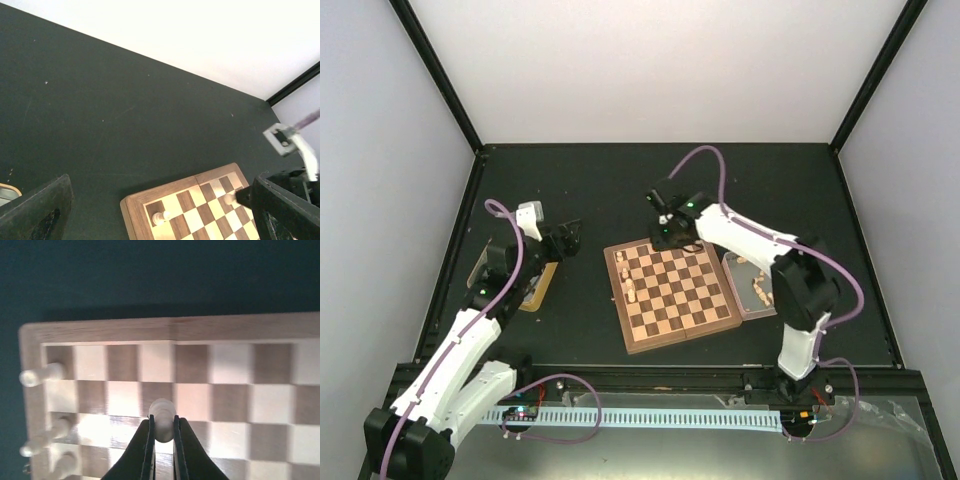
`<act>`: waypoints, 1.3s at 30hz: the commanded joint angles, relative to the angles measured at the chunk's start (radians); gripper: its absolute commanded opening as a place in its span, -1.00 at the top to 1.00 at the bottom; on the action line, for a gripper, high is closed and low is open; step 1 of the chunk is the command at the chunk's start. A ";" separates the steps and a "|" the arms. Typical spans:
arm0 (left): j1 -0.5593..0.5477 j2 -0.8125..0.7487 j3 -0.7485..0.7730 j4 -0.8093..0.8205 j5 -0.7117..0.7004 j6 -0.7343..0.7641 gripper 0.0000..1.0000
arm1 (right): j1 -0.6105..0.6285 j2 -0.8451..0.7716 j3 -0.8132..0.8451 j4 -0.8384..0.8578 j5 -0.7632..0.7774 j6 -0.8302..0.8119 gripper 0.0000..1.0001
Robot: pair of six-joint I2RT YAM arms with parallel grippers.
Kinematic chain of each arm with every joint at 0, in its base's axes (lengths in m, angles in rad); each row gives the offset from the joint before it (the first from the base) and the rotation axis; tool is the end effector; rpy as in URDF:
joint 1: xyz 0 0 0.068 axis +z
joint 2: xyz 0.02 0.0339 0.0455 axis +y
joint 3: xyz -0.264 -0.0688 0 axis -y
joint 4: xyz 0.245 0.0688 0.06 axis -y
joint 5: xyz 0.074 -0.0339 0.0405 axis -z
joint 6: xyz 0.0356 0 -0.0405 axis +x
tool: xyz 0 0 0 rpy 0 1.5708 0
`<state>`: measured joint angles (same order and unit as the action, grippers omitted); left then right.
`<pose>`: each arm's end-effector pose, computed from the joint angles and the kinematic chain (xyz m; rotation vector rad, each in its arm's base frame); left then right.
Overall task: Set up the chess pieces on the board
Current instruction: Place the chess piece on the chessboard.
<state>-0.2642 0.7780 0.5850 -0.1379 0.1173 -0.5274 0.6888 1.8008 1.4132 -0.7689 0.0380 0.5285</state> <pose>0.1797 -0.0529 0.2752 -0.1749 1.9446 -0.6426 0.2894 0.2365 0.2332 -0.2104 2.7579 0.2892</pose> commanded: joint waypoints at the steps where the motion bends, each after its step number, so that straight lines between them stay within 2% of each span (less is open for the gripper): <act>1: -0.001 -0.014 0.035 -0.029 0.006 0.000 -0.96 | 0.050 0.109 0.153 -0.076 -0.090 -0.075 0.97; 12: -0.001 -0.007 0.040 -0.039 -0.009 0.015 -0.96 | 0.098 0.382 0.492 -0.289 -0.129 -0.106 0.96; 21: -0.001 -0.010 0.037 -0.038 -0.012 0.011 -0.96 | 0.128 0.483 0.638 -0.400 -0.098 -0.128 0.87; 25: -0.001 -0.015 0.036 -0.044 -0.015 0.015 -0.96 | 0.134 0.502 0.668 -0.419 -0.082 -0.129 0.74; 33: -0.001 -0.033 0.036 -0.056 -0.022 0.021 -0.96 | 0.136 0.500 0.665 -0.400 -0.039 -0.101 0.77; 39: -0.001 -0.043 0.036 -0.061 -0.024 0.022 -0.96 | 0.135 0.502 0.672 -0.394 -0.034 -0.109 0.66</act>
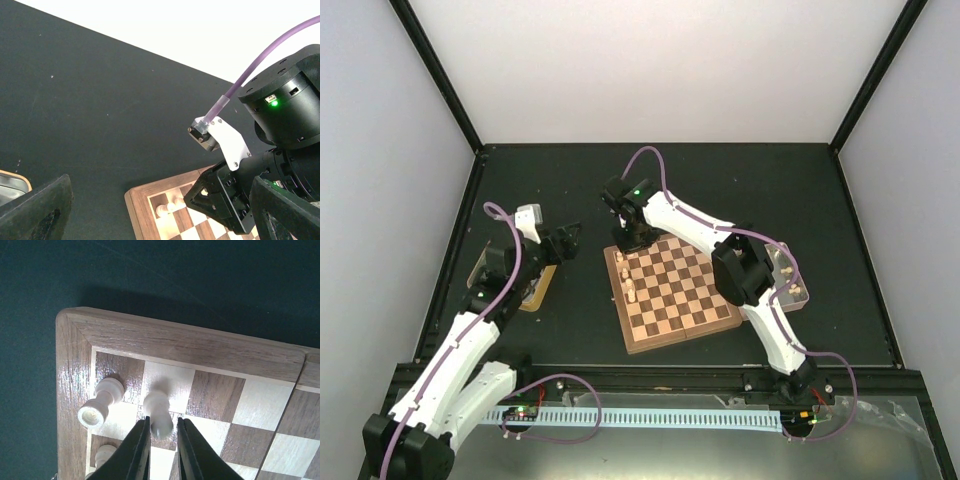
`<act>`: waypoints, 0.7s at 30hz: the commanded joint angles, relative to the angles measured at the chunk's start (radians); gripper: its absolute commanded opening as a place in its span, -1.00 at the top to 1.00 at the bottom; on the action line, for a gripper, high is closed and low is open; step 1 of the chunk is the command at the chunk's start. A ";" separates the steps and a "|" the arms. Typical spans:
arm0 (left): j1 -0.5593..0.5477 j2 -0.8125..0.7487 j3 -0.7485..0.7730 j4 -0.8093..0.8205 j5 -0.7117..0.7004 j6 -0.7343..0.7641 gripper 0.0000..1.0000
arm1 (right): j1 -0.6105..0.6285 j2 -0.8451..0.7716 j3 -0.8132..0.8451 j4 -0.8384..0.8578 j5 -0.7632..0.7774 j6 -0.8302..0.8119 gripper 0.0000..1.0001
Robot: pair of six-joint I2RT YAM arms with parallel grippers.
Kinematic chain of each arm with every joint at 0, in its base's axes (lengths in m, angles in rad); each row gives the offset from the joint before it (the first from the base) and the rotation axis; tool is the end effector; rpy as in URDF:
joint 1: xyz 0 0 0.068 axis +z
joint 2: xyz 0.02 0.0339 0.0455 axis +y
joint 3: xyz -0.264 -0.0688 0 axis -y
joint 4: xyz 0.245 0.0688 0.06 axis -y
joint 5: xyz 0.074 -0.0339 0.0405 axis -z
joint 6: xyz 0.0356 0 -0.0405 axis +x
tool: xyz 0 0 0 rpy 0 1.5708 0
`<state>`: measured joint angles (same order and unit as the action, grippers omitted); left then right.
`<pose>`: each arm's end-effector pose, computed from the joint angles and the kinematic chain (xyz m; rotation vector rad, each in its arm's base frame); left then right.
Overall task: Set up the chess pieces on the board
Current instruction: Place the chess piece on the chessboard.
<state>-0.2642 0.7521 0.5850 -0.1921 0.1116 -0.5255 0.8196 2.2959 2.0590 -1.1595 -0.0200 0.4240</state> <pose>0.1739 -0.0511 0.2738 -0.1819 1.9719 -0.6293 0.3178 0.3413 0.2040 -0.5934 2.9472 0.1775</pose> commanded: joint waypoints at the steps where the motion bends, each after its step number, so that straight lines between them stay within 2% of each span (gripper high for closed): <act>1: -0.001 -0.017 0.036 -0.007 -0.018 0.021 -0.96 | 0.005 0.005 0.022 0.002 0.024 -0.007 0.66; 12: -0.001 -0.023 0.042 -0.014 -0.018 0.023 -0.96 | 0.003 -0.029 0.003 0.038 0.049 -0.008 0.63; 17: -0.001 -0.032 0.042 -0.019 -0.020 0.031 -0.97 | -0.010 -0.175 -0.102 0.146 0.092 0.018 0.61; 21: -0.001 -0.036 0.044 -0.020 -0.015 0.035 -0.97 | -0.059 -0.333 -0.257 0.232 0.142 0.061 0.59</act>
<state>-0.2642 0.7303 0.5854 -0.1955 0.1074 -0.5098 0.8097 2.1490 1.9091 -1.0466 0.0433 0.4351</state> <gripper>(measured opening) 0.983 0.203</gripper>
